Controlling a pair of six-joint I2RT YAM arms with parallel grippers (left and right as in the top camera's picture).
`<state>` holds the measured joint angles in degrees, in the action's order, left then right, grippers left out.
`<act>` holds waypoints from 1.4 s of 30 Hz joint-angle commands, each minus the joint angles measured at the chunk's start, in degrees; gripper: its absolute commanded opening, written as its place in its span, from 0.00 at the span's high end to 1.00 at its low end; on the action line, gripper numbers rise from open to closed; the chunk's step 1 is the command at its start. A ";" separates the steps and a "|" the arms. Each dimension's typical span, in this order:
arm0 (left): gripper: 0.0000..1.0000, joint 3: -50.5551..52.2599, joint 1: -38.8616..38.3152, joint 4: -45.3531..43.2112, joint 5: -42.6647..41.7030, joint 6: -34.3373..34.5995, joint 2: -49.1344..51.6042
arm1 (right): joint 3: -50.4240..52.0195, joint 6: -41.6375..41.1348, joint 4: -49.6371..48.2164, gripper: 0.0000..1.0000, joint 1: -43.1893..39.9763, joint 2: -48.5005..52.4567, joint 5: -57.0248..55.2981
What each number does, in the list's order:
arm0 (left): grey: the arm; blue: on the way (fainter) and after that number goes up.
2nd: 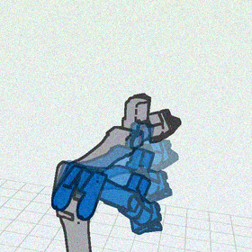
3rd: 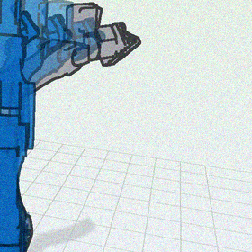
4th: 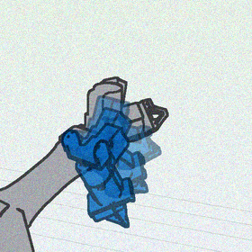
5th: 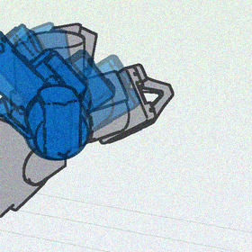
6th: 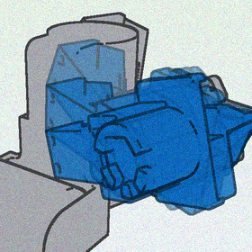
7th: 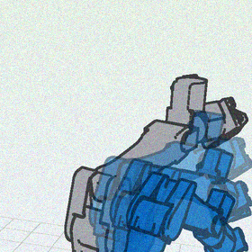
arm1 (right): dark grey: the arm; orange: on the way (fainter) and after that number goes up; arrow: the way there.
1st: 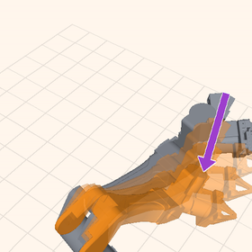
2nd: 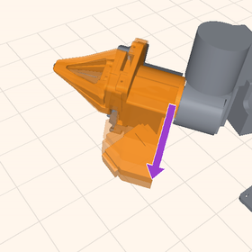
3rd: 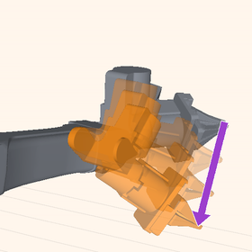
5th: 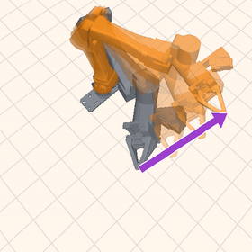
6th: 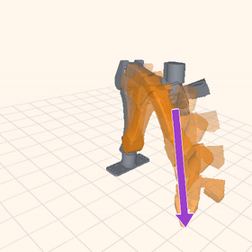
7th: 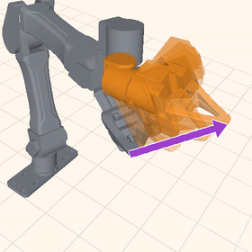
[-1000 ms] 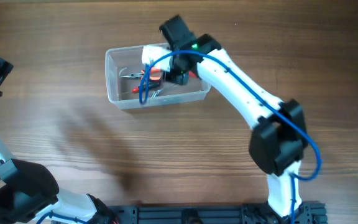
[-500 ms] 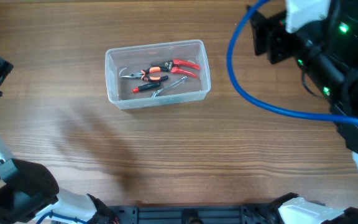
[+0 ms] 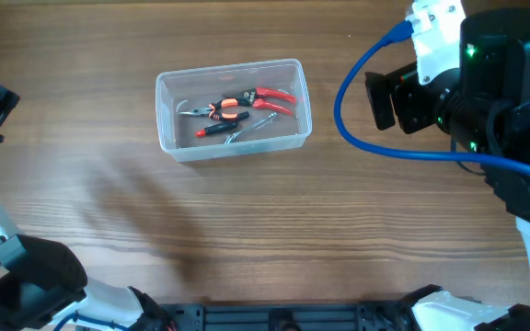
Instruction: Pack container
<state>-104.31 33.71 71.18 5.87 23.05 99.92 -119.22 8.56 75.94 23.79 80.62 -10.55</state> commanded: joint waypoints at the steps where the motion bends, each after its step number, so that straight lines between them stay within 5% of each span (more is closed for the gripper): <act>1: 0.00 0.22 0.22 0.02 -0.48 0.55 0.17 | 0.42 -1.14 0.04 0.00 -0.24 -0.07 0.46; 19: 0.00 0.22 0.22 0.00 -0.48 0.55 0.17 | 5.64 1.03 -5.99 0.00 -4.37 -7.93 -0.07; 27: 0.00 0.22 0.22 0.02 -0.48 0.55 0.17 | 38.56 -0.09 -31.08 0.00 -17.38 -31.21 10.78; 34: 0.00 0.22 0.22 0.00 -0.48 0.55 0.17 | 67.84 -8.94 -38.66 0.00 -21.53 -50.62 10.86; 42: 0.00 0.22 0.22 0.00 -0.48 0.55 0.17 | 93.74 -9.16 -42.12 0.00 -21.79 -69.70 13.42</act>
<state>-104.31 33.71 71.16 5.87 23.07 99.92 -31.40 1.06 35.92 2.24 17.37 1.10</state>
